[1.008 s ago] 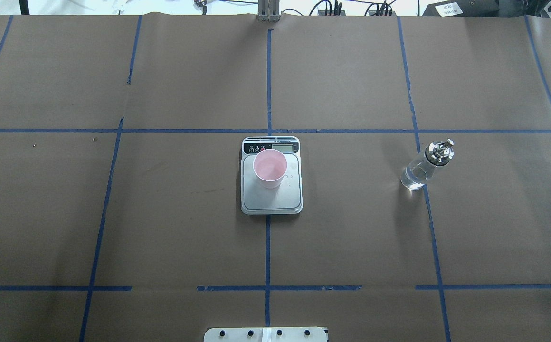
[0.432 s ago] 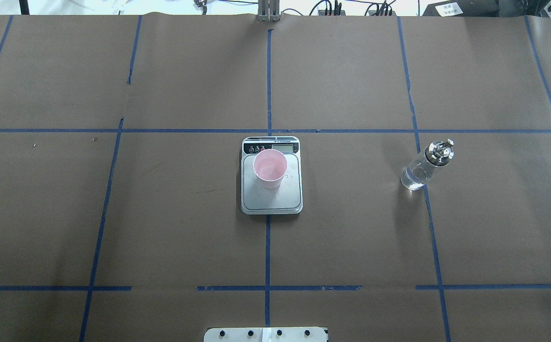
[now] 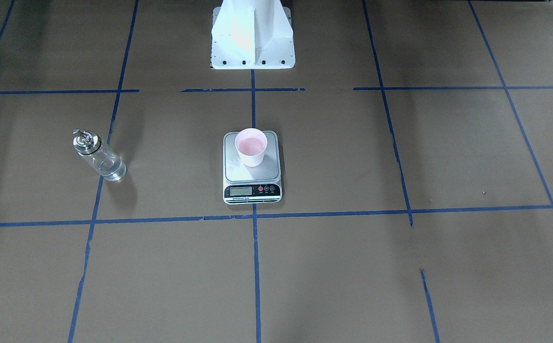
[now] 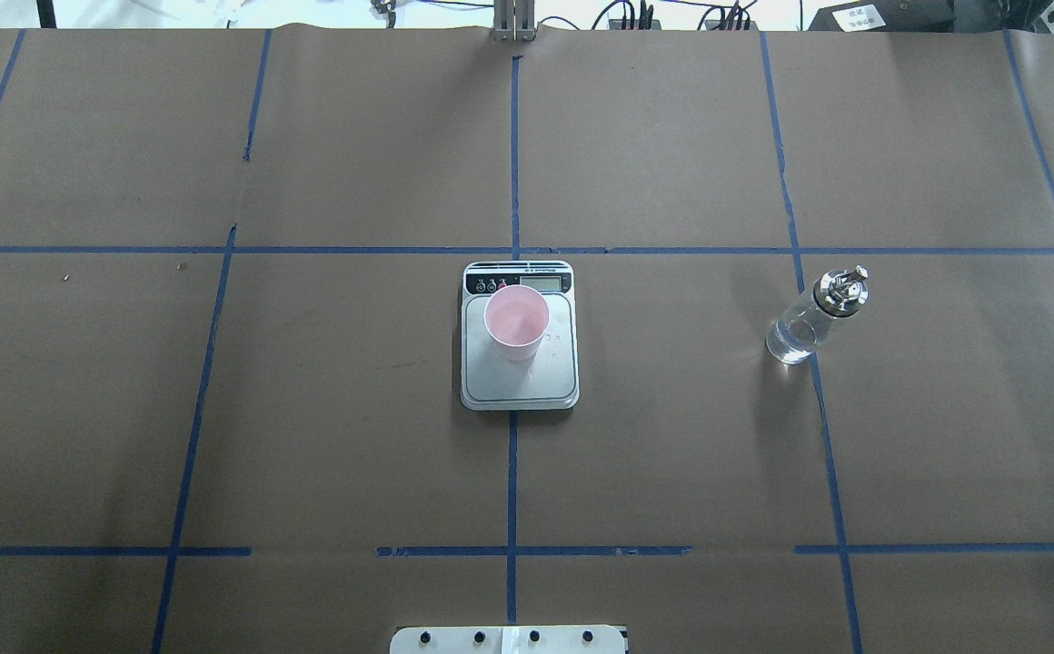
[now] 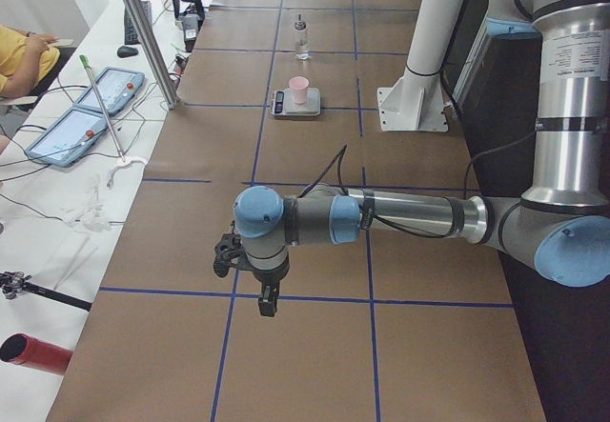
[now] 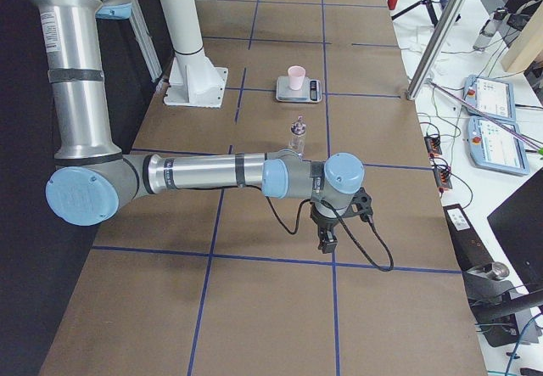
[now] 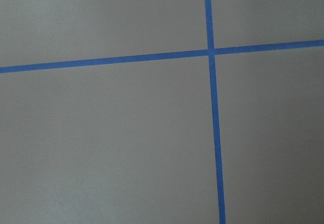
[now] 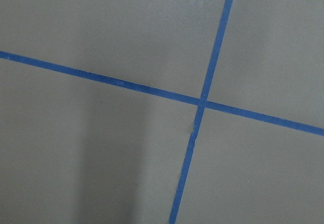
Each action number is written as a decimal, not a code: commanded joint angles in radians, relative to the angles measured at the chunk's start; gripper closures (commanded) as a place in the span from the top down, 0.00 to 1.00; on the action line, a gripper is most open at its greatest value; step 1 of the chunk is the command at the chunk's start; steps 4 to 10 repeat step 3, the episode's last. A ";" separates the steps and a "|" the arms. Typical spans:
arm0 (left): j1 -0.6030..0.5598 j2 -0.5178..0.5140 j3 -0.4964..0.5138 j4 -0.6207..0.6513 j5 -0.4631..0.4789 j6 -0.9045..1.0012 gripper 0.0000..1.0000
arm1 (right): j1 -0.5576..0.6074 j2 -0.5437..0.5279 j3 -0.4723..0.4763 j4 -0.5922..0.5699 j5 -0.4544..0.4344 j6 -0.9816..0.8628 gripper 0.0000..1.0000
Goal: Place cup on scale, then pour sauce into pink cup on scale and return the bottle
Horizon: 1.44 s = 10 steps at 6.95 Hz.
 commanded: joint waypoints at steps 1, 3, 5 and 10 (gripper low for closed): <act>0.000 -0.001 0.002 -0.001 -0.001 0.003 1.00 | 0.000 -0.002 0.004 0.001 0.000 0.000 1.00; 0.002 -0.001 0.016 -0.013 -0.001 0.006 1.00 | 0.000 -0.005 0.001 0.001 0.000 0.000 1.00; 0.002 -0.001 0.016 -0.013 -0.001 0.006 1.00 | 0.000 -0.005 0.001 0.001 0.000 0.000 1.00; 0.002 -0.001 0.016 -0.013 -0.001 0.006 1.00 | 0.000 -0.005 0.001 0.001 0.000 0.000 1.00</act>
